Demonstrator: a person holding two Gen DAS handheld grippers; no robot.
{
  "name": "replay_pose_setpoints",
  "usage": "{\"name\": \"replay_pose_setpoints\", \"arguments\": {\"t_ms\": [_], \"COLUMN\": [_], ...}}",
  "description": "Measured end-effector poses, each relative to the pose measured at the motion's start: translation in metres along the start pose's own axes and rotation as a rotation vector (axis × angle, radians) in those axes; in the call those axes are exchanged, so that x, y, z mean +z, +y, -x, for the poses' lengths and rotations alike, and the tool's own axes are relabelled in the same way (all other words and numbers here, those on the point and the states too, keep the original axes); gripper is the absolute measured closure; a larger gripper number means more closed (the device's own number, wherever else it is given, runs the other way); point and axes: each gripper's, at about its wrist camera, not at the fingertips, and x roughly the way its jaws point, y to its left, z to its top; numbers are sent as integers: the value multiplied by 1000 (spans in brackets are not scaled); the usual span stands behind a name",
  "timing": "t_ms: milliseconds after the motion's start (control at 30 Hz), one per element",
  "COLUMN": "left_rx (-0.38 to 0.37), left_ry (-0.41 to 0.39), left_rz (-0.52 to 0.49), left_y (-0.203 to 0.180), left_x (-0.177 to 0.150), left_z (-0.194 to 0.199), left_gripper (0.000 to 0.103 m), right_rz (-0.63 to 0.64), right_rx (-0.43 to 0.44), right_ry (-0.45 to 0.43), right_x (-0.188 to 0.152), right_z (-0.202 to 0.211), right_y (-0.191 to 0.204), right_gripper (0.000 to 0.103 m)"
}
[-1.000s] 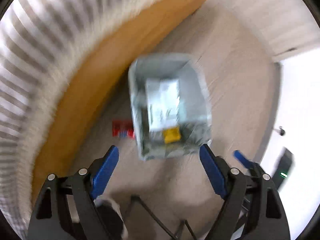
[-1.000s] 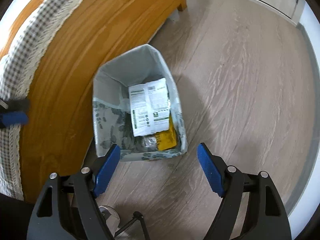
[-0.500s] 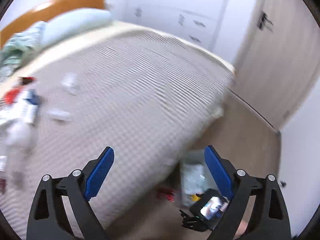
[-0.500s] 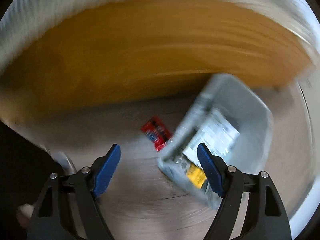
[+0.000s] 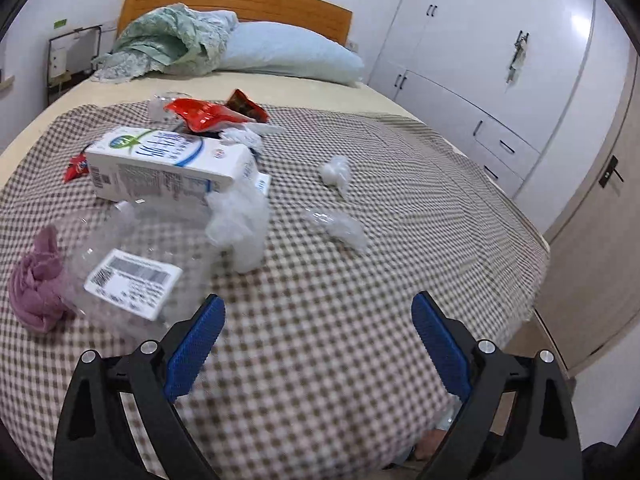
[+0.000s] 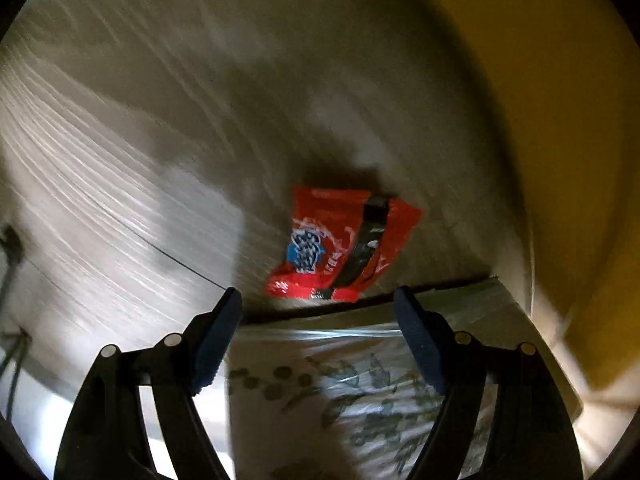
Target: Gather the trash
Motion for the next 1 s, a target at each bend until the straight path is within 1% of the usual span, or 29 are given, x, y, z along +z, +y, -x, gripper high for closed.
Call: {"name": "replay_pose_setpoints", "arguments": {"t_ms": [33, 67, 100, 167, 200, 233, 267, 300, 333, 367, 400, 467, 533, 600, 633, 667, 700, 767, 800, 833, 867, 933, 967, 1000], "left_rx": [-5, -11, -21, -35, -38, -41, -42, -43, -42, -41, -42, -51, -49, -37, -37, -37, -36, -31, -25, -22, -17, -7, -2, 4], "left_ry": [6, 20, 35, 51, 56, 58, 61, 65, 67, 70, 77, 88, 85, 76, 75, 75, 74, 70, 67, 65, 64, 59, 56, 54], "left_rz": [3, 14, 26, 45, 52, 55, 56, 56, 57, 62, 68, 85, 88, 88, 89, 90, 91, 88, 85, 84, 82, 75, 67, 60], "left_y": [3, 5, 9, 13, 14, 14, 14, 14, 15, 16, 16, 18, 20, 20, 20, 20, 20, 18, 17, 16, 15, 14, 13, 13], "left_x": [1, 2, 2, 1, 1, 1, 1, 0, -1, -1, -1, -2, -3, -3, -3, -3, -3, -3, -3, -3, -4, -5, -6, -7], "left_z": [-1, -3, -4, -6, -7, -7, -7, -8, -9, -11, -12, -13, -13, -13, -13, -14, -14, -15, -15, -15, -15, -14, -13, -13], "left_gripper": [12, 12, 12, 12, 12, 12, 12, 12, 12, 12, 12, 12, 12, 12, 12, 12, 12, 12, 12, 12, 12, 12, 12, 12], "right_rz": [20, 55, 88, 172, 204, 219, 218, 217, 216, 218, 218, 222, 211, 149, 143, 153, 136, 69, 34, -24, -74, -233, -380, -495], "right_rx": [12, 6, -31, -116, -123, -99, -67, -29, -7, 25, 22, 16, 25, 66, 70, 34, 15, 43, 27, 13, 16, 40, 98, 147], "right_ry": [32, 73, 100, 123, 142, 160, 178, 196, 203, 208, 210, 192, 151, 89, 75, 39, -10, -96, -135, -178, -205, -278, -352, -399], "right_x": [4, 10, 16, 26, 30, 32, 33, 34, 35, 36, 36, 36, 36, 15, 9, -4, -16, -43, -60, -82, -99, -145, -185, -212], "right_z": [-7, -15, -20, -27, -32, -35, -38, -42, -43, -45, -46, -44, -27, -10, -2, 11, 27, 59, 75, 96, 108, 139, 163, 175], "right_y": [1, 3, 5, 10, 12, 13, 12, 11, 11, 11, 11, 12, 19, 23, 25, 32, 35, 39, 38, 35, 31, 16, 1, -11], "right_gripper": [36, 37, 37, 38, 38, 39, 50, 54, 71, 77, 78, 89, 97, 98, 98, 98, 98, 98, 98, 98, 98, 98, 98, 98]}}
